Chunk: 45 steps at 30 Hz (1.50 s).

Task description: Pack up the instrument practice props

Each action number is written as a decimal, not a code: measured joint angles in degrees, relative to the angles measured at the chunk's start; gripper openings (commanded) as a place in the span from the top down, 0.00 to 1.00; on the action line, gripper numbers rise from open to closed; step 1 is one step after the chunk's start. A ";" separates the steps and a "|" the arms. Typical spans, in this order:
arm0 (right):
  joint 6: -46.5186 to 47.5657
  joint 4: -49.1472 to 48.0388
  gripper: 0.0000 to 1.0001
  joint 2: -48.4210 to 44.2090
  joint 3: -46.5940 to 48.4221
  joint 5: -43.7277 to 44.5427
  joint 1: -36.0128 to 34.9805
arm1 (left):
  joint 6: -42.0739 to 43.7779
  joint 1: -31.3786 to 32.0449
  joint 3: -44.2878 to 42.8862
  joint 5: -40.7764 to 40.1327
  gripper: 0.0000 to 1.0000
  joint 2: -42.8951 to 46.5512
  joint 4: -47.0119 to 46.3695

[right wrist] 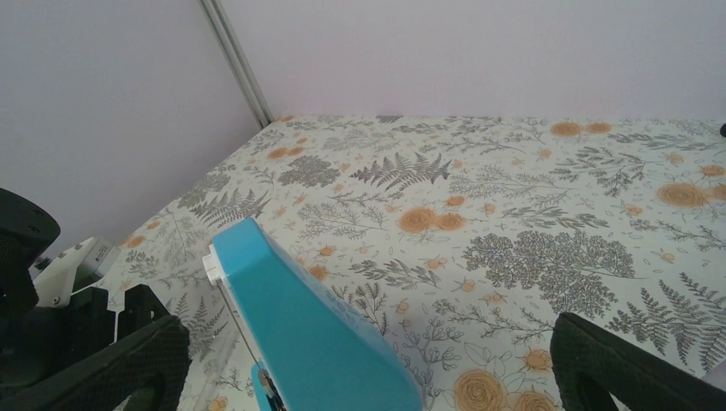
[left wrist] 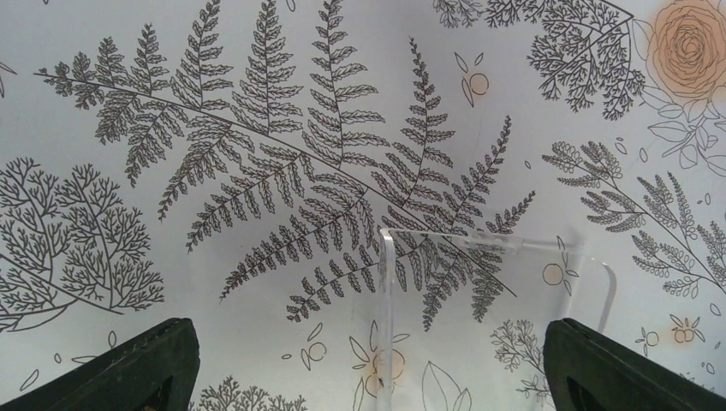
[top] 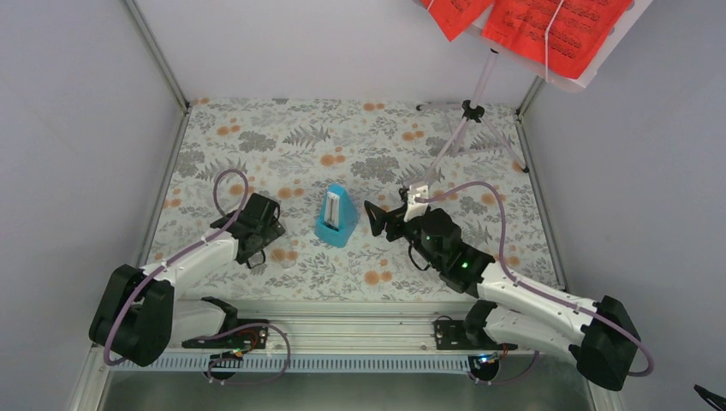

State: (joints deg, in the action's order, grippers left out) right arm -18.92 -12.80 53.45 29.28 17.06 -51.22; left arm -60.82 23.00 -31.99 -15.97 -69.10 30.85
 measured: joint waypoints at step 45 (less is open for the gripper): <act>0.24 -1.68 0.00 -4.24 -2.58 -1.51 0.00 | 13.49 -0.17 0.90 5.25 0.98 -7.30 -10.01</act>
State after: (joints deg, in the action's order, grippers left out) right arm -18.68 -14.48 49.21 26.70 15.55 -51.22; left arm -47.33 22.83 -31.09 -10.72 -76.40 20.84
